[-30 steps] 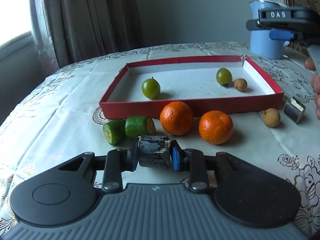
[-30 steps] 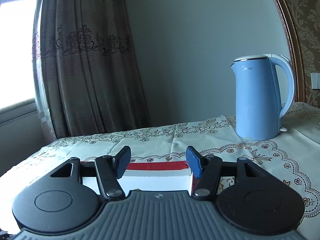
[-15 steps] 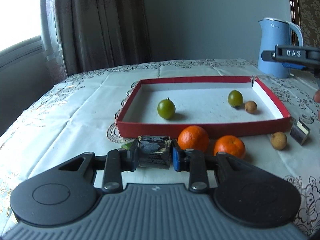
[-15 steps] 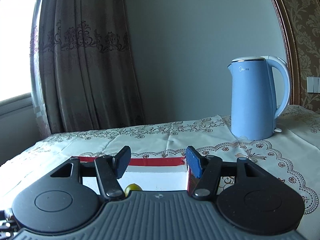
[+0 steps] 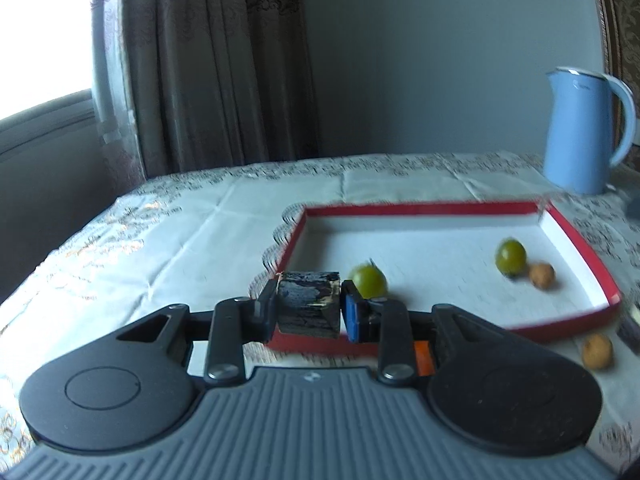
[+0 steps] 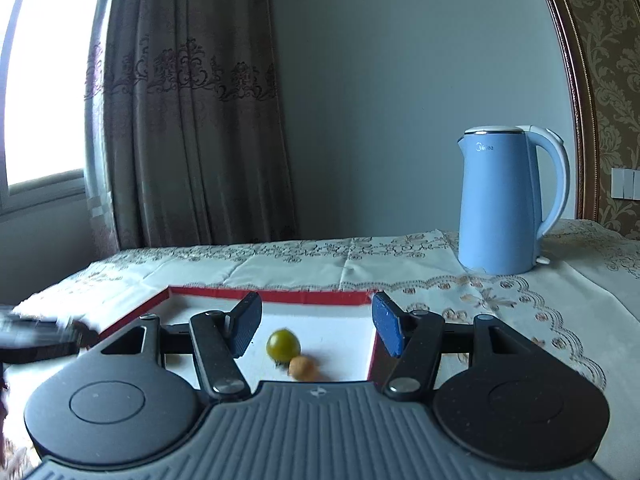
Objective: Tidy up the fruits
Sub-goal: 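Carry the dark cucumber piece into the box with the left gripper while the right gripper moves to a longan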
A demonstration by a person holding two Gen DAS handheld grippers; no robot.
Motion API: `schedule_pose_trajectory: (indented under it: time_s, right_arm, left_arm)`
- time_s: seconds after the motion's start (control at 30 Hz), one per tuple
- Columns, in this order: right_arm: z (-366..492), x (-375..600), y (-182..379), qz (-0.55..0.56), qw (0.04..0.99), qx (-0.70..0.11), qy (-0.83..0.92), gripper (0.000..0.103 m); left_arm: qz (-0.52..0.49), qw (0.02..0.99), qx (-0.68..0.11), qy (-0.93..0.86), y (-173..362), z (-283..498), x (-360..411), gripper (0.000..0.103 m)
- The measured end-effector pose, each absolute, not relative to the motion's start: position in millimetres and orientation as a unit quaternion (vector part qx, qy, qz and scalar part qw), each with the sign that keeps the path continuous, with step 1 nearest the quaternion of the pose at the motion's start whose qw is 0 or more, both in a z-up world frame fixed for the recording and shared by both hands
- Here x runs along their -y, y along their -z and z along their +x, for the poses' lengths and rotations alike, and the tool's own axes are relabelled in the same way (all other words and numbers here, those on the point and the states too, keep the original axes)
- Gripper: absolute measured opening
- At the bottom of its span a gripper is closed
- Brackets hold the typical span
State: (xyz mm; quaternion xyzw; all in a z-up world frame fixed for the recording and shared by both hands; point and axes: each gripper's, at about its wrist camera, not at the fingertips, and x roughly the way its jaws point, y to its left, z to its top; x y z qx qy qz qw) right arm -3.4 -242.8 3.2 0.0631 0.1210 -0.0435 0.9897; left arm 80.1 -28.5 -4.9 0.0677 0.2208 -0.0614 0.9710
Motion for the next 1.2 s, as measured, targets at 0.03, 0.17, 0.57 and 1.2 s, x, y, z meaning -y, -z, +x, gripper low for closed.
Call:
schedule_pose_trajectory:
  time_s: [0.03,0.17,0.57,1.2]
  right_arm:
    - [-7.8,241.9,-1.1,0.061,0.990,-0.122,0.044,0.060]
    - [-21.5,240.0,9.4,0.070,0.987,-0.140,0.042,0.060]
    - [-53.1,235.4,20.9,0.080,0.983,-0.157,0.049,0.060]
    - [-33.5,204.8,38.9,0.003,0.973,-0.229,0.040,0.060]
  left_arm:
    - [0.065,0.972,-0.217,0.060,1.8,84.7,27.8,0.029]
    - [0.058,0.975,-0.209,0.055,-7.4,102.9,30.0,0.029]
    - [0.063,0.974,-0.212,0.043,-2.1,147.7,39.8,0.029]
    - [0.072,0.965,-0.245,0.058,18.8,186.4,43.9,0.030]
